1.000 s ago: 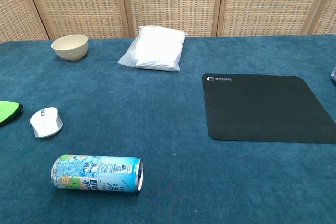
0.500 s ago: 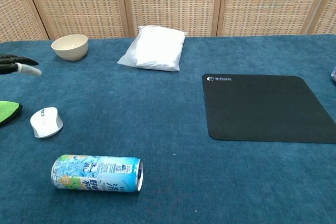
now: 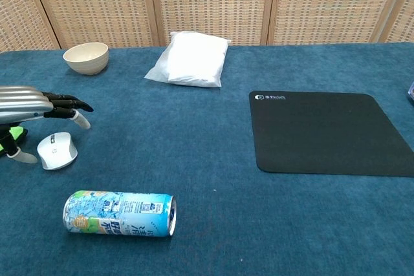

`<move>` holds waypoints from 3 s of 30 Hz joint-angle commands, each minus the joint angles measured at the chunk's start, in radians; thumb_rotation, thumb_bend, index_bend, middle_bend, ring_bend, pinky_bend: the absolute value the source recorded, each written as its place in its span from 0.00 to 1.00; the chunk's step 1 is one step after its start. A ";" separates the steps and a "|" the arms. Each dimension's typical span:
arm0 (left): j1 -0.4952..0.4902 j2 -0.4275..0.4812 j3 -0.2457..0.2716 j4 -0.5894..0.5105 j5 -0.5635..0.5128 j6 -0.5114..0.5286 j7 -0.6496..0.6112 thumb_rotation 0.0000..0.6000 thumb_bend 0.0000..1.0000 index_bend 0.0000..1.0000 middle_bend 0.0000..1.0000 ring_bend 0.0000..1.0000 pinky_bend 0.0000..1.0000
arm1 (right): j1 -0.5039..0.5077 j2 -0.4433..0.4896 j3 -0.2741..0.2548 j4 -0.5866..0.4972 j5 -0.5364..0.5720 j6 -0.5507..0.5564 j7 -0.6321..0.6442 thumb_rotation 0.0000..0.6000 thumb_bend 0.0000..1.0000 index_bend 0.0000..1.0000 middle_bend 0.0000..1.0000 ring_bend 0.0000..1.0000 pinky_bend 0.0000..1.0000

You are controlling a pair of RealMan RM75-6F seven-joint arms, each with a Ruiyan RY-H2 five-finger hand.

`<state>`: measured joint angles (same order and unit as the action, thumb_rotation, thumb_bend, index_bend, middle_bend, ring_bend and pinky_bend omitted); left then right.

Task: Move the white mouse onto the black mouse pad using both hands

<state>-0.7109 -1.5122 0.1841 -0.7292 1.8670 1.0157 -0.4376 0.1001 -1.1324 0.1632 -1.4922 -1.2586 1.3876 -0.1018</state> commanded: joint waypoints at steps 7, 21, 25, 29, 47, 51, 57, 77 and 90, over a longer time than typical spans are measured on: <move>-0.021 -0.058 0.036 0.080 0.025 0.052 -0.039 1.00 0.29 0.49 0.34 0.28 0.30 | 0.002 -0.001 0.006 0.018 0.023 -0.020 0.019 1.00 0.00 0.00 0.00 0.00 0.00; -0.129 -0.084 0.039 0.205 0.107 0.266 0.036 1.00 0.30 0.63 0.45 0.36 0.34 | 0.009 0.003 0.014 0.030 0.049 -0.051 0.049 1.00 0.00 0.00 0.00 0.00 0.00; -0.218 -0.155 0.069 0.353 0.200 0.403 0.076 1.00 0.28 0.64 0.45 0.36 0.35 | 0.016 0.000 0.017 0.044 0.067 -0.076 0.060 1.00 0.01 0.00 0.00 0.00 0.00; -0.293 -0.228 0.103 0.466 0.237 0.404 0.050 1.00 0.23 0.64 0.45 0.36 0.35 | 0.024 -0.006 0.022 0.067 0.079 -0.094 0.069 1.00 0.02 0.00 0.00 0.00 0.00; -0.448 -0.393 0.205 0.609 0.265 0.299 -0.006 1.00 0.03 0.44 0.36 0.34 0.32 | 0.016 -0.020 0.033 0.131 0.110 -0.103 0.104 1.00 0.03 0.00 0.00 0.00 0.00; -0.446 -0.390 0.210 0.615 0.251 0.291 -0.007 1.00 0.00 0.13 0.09 0.16 0.21 | 0.017 -0.023 0.032 0.136 0.112 -0.107 0.103 1.00 0.03 0.00 0.00 0.00 0.00; -0.427 -0.341 0.177 0.610 0.194 0.355 -0.020 1.00 0.00 0.00 0.00 0.08 0.17 | 0.017 -0.024 0.030 0.132 0.105 -0.106 0.099 1.00 0.03 0.00 0.00 0.00 0.00; 0.026 0.278 -0.112 -0.305 -0.347 0.304 0.150 1.00 0.00 0.00 0.00 0.00 0.00 | 0.119 0.031 -0.034 0.072 -0.158 -0.128 0.045 1.00 0.04 0.00 0.00 0.00 0.00; 0.247 0.560 -0.196 -1.039 -0.801 0.292 0.492 1.00 0.00 0.00 0.00 0.00 0.00 | 0.361 0.075 -0.058 -0.011 -0.371 -0.335 0.050 1.00 0.04 0.00 0.00 0.00 0.00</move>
<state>-0.5526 -1.0604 0.0288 -1.6270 1.1984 1.3242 -0.0604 0.4275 -1.0570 0.1086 -1.4925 -1.6017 1.0832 -0.0540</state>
